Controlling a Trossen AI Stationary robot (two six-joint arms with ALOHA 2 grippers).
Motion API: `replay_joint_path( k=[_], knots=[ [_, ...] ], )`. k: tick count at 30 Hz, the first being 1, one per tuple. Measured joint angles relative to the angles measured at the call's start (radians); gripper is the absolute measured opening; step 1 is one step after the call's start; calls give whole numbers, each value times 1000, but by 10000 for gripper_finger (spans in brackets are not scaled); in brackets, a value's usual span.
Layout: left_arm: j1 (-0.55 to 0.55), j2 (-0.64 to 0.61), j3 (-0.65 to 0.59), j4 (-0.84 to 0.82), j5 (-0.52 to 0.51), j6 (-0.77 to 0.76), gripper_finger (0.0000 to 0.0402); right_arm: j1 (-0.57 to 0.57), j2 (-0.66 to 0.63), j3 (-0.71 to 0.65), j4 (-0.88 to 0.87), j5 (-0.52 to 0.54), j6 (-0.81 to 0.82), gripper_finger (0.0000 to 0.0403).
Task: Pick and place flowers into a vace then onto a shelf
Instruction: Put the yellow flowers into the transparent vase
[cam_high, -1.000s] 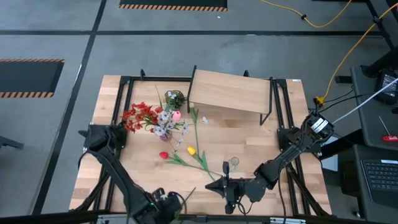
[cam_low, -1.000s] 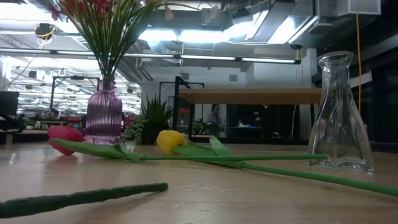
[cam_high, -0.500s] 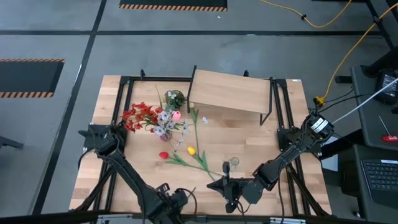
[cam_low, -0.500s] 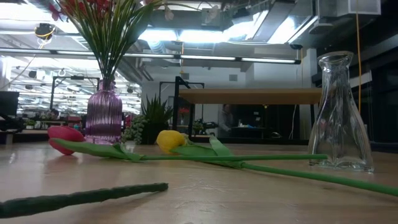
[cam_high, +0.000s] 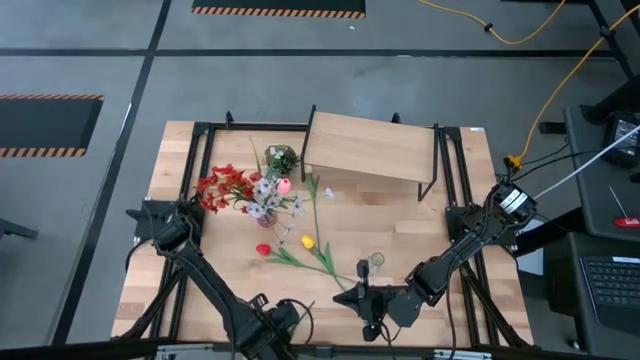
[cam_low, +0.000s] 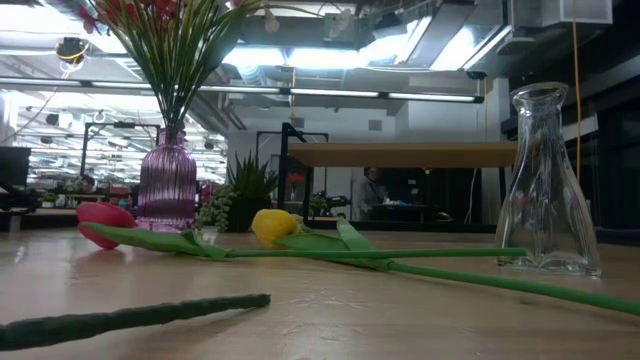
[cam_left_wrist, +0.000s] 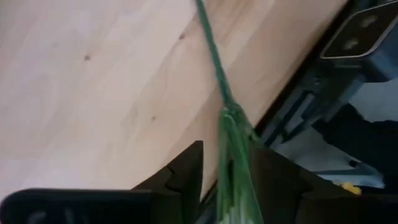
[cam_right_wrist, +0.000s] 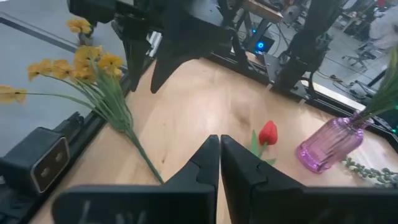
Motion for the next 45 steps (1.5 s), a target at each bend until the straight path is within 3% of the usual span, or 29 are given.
replay_joint_path(
  k=[8,18,29,38,45],
  knots=[
    [-4,20,0,80,-6,-9,152,0,0,0,0,-14,0,4],
    [-5,98,0,117,122,-35,152,0,0,0,-1,-13,0,17],
    [-8,123,-1,117,114,-44,151,0,0,0,-1,-13,0,18],
    [-5,152,2,110,169,-37,108,0,0,0,-1,-14,0,18],
    [-5,147,0,109,200,9,18,0,0,0,-1,-14,-1,18]
  ],
)
